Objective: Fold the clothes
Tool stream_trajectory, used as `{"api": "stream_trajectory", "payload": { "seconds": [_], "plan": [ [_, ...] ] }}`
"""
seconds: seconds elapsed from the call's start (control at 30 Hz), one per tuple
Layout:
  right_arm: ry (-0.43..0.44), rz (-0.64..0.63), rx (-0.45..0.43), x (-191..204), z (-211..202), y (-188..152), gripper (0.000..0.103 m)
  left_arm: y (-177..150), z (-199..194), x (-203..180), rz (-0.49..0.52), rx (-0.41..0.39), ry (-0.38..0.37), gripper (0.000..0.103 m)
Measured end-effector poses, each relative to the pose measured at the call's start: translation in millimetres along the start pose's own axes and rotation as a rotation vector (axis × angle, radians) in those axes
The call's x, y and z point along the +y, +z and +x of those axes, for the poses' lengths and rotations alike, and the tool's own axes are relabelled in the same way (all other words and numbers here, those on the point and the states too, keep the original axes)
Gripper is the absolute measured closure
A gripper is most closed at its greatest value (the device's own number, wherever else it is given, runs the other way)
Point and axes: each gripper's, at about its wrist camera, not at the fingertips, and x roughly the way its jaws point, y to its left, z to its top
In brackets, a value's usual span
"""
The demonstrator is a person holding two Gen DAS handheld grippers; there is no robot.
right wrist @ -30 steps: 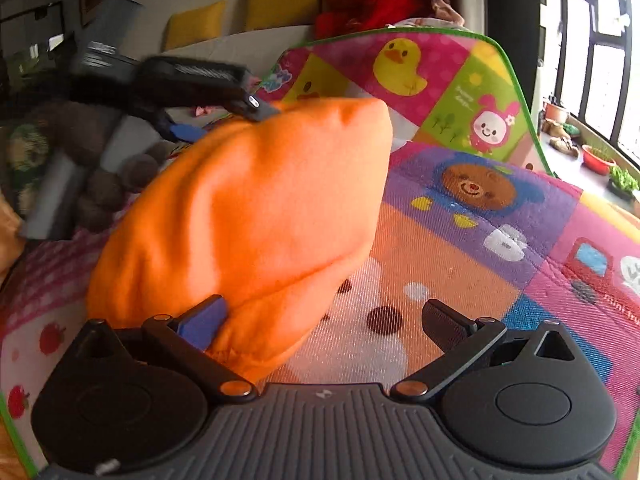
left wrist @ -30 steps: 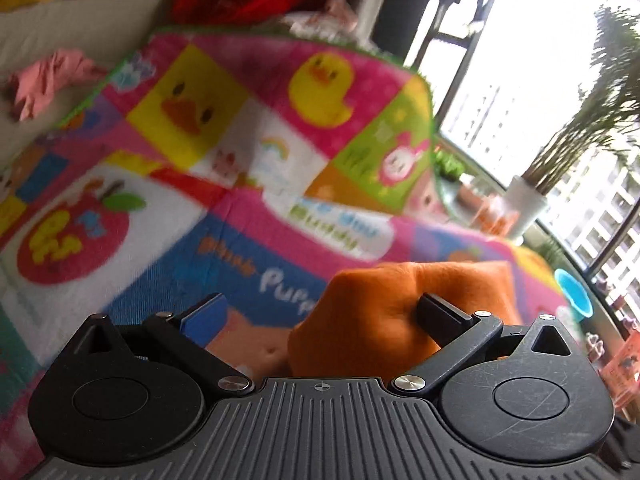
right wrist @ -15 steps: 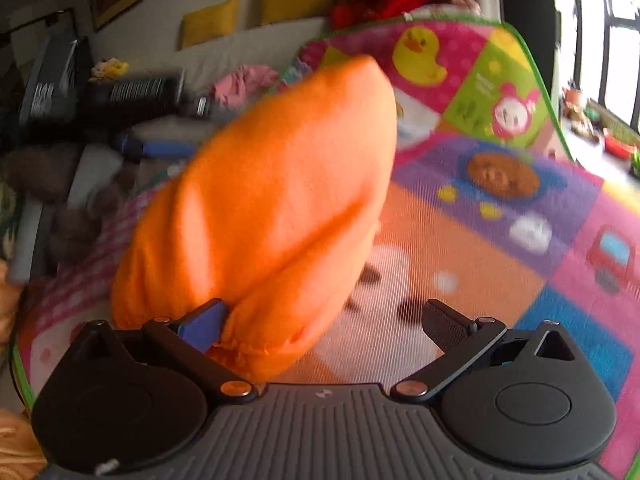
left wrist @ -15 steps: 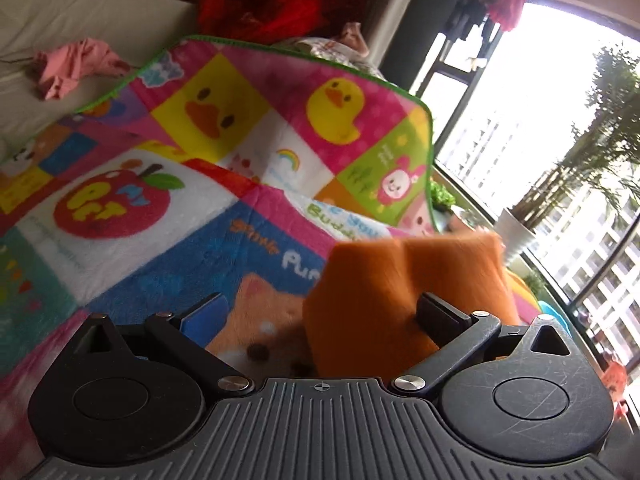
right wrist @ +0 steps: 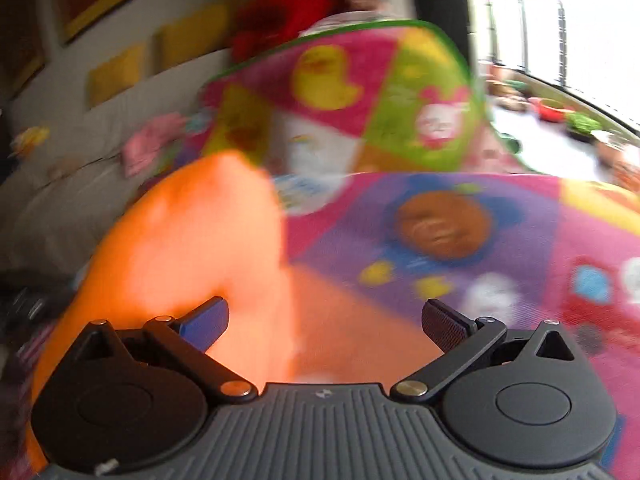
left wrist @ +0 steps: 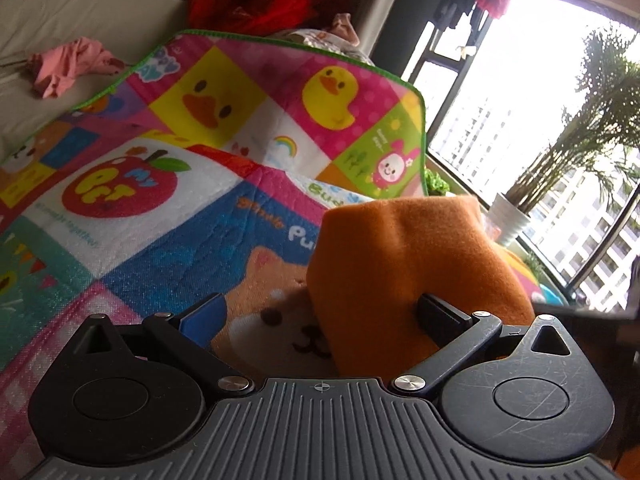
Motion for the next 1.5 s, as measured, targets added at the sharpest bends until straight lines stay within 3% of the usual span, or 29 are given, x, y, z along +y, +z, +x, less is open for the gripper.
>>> {"api": "stream_trajectory", "payload": {
  "seconds": [0.13,0.27,0.43,0.6,0.67,0.73,0.8,0.87,0.97,1.07,1.2,1.3,1.43,1.5],
  "plan": [
    [0.019,-0.122,0.012,19.9,-2.6,-12.7,0.000,3.5,-1.5,5.8,-0.021,-0.027,0.022,0.000],
    [-0.092,-0.230,0.067,16.6,7.8,-30.5,0.000,4.5,0.0,3.7,-0.042,-0.021,-0.019,0.000],
    [-0.028,-0.105,-0.012,-9.5,-17.3,-16.0,0.000,1.6,-8.9,-8.8,0.009,-0.016,-0.059,0.000],
    [0.034,0.060,-0.157,-32.1,-32.8,25.9,0.000,-8.3,-10.4,-12.7,0.065,0.011,-0.039,0.000],
    [0.033,0.053,-0.159,-30.2,-18.4,41.9,0.000,-9.8,-8.0,-11.4,0.061,0.018,-0.032,0.000],
    [0.001,-0.012,-0.096,-22.3,9.8,49.5,0.000,-10.2,-5.9,-9.3,0.047,0.026,-0.029,0.000],
    [-0.055,-0.094,-0.020,-12.2,41.7,44.4,0.000,-10.7,-5.2,-7.4,0.040,0.032,-0.017,0.000],
    [-0.086,-0.116,0.004,-8.8,54.5,36.6,0.000,-11.8,-6.3,-4.4,0.035,0.043,-0.004,0.000],
    [-0.089,-0.089,-0.007,-13.7,44.8,36.7,0.000,-13.8,-10.8,2.1,0.024,0.058,-0.006,0.000],
    [-0.101,-0.142,-0.054,-7.4,8.8,30.1,0.000,-15.4,-16.1,4.7,0.025,0.068,-0.017,0.000],
    [0.081,-0.219,-0.083,4.7,-48.8,9.6,0.000,-18.5,-22.9,10.1,-0.015,0.083,-0.032,0.000],
    [0.187,-0.265,-0.023,19.2,-67.4,-18.0,0.000,-21.6,-27.1,13.7,-0.071,0.104,-0.059,0.000],
    [0.070,-0.336,0.050,24.8,-51.9,-52.5,0.000,-27.0,-30.2,6.5,-0.081,0.115,-0.067,0.000],
    [0.075,-0.285,0.046,16.9,-54.8,-54.6,0.000,-30.9,-32.3,1.8,-0.085,0.121,-0.083,0.000]
  ]
}}
